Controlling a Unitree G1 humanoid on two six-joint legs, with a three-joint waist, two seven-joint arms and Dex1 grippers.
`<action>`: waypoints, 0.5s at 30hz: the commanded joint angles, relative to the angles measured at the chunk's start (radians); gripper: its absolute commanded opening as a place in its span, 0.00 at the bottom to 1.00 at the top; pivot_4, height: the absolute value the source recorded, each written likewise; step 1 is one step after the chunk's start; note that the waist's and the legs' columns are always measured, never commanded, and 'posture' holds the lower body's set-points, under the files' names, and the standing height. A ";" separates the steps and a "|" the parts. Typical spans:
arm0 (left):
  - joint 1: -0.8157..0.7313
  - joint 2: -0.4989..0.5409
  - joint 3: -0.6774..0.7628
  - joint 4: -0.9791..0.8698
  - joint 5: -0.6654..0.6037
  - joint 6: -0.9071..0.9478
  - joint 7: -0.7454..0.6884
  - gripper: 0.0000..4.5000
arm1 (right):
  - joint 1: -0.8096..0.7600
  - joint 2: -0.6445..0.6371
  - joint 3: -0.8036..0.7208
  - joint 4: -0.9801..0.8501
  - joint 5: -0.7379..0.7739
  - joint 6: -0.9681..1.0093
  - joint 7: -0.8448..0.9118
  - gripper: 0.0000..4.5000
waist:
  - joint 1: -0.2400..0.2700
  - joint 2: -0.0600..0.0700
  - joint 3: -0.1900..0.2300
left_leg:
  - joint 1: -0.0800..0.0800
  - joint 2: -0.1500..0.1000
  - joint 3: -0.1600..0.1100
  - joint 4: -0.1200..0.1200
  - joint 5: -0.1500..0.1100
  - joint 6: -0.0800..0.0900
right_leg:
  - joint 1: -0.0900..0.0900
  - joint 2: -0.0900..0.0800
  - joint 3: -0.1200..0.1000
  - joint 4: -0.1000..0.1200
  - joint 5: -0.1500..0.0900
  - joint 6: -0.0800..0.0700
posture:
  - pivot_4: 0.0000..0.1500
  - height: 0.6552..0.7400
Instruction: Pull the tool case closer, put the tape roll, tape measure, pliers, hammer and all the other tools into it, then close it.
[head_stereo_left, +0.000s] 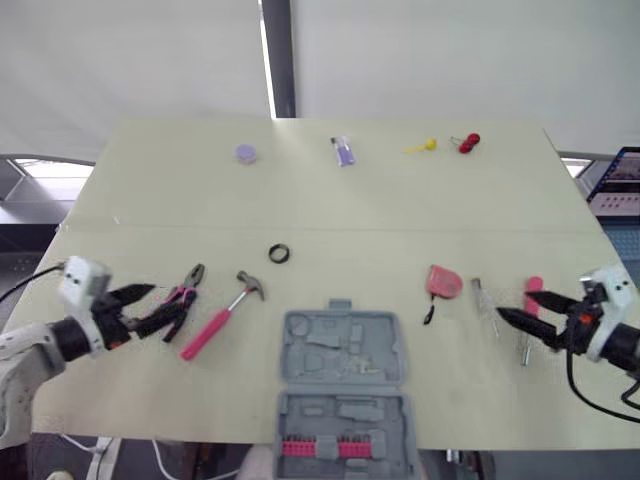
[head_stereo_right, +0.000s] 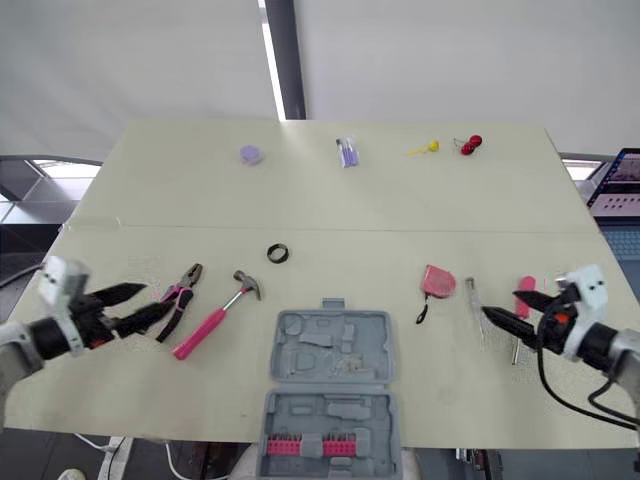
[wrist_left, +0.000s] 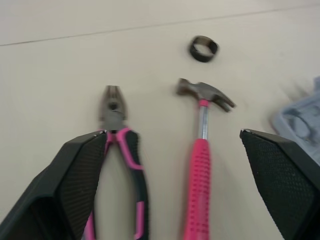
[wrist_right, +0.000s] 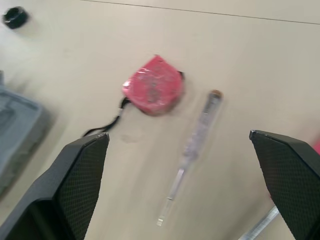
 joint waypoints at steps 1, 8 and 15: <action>0.008 -0.012 0.116 0.100 0.039 -0.094 0.103 1.00 | -0.022 0.006 -0.054 0.148 -0.059 -0.143 -0.046 0.99 | -0.002 0.000 0.000 | 0.000 0.000 0.000 0.000 0.000 0.000 | 0.000 0.000 0.000 0.000 0.000 0.000 | 1.00 1.00; -0.034 -0.038 0.189 0.307 0.185 -0.279 0.416 1.00 | -0.067 0.062 -0.140 0.267 -0.095 -0.311 -0.215 0.99 | -0.005 0.000 0.000 | 0.001 0.000 0.000 -0.001 0.000 -0.001 | -0.001 0.000 0.001 -0.003 0.000 0.000 | 1.00 1.00; -0.041 -0.056 0.169 0.376 0.205 -0.334 0.511 1.00 | -0.065 0.109 -0.140 0.273 -0.123 -0.375 -0.298 0.99 | -0.008 -0.002 -0.001 | 0.000 0.000 0.001 0.000 -0.001 -0.001 | 0.000 0.000 0.001 0.000 0.000 0.000 | 1.00 1.00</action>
